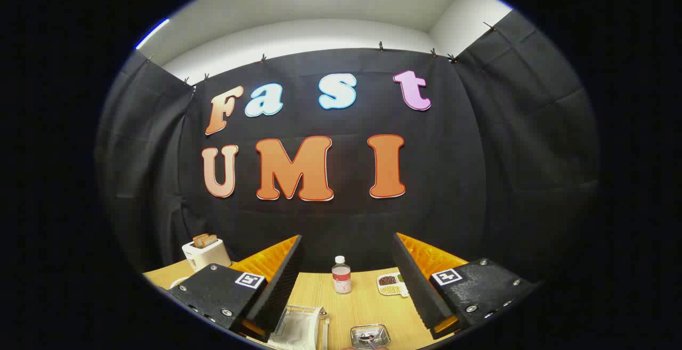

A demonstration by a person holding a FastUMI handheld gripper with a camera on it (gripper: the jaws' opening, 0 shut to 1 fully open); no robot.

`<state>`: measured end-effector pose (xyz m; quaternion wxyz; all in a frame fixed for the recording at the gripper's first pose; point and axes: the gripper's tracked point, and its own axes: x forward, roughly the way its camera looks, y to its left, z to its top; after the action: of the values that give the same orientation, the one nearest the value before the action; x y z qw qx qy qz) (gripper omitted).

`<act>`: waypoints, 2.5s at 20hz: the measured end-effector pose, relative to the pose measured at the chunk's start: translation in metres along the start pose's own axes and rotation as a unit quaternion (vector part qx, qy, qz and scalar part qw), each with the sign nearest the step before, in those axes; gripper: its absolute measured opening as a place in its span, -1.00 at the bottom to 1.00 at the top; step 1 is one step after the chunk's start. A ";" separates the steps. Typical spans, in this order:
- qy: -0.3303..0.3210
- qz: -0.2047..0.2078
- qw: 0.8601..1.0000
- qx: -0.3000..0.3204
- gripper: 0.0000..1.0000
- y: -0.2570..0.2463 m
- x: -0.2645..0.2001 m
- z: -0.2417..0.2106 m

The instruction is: Take the plate from the dish rack, then take the spoon from the basket and place it into the plate.

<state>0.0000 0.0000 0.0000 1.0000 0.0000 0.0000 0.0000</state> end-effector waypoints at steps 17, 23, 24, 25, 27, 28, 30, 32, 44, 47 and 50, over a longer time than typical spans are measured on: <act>0.089 0.053 0.994 -0.014 0.96 0.049 -0.001 -0.029; 0.210 0.090 0.973 -0.013 0.97 0.085 0.005 -0.090; 0.231 0.093 0.968 -0.011 0.96 0.091 0.005 -0.101; 0.254 0.098 0.962 -0.010 0.97 0.096 0.006 -0.114; 0.300 0.103 0.948 -0.007 0.97 0.106 0.005 -0.138; 0.319 0.106 0.942 -0.005 0.97 0.111 0.006 -0.149; 0.352 0.107 0.930 -0.008 0.97 0.116 0.007 -0.167; 0.382 0.114 0.917 -0.011 0.96 0.125 0.008 -0.185; 0.504 0.087 0.858 -0.044 0.47 0.139 0.012 -0.260; 0.522 0.081 0.847 -0.052 0.45 0.145 0.009 -0.271; 0.540 0.068 0.838 -0.050 0.07 0.148 0.004 -0.277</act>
<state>0.0037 0.1480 -0.2772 0.8376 -0.0499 0.5397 0.0683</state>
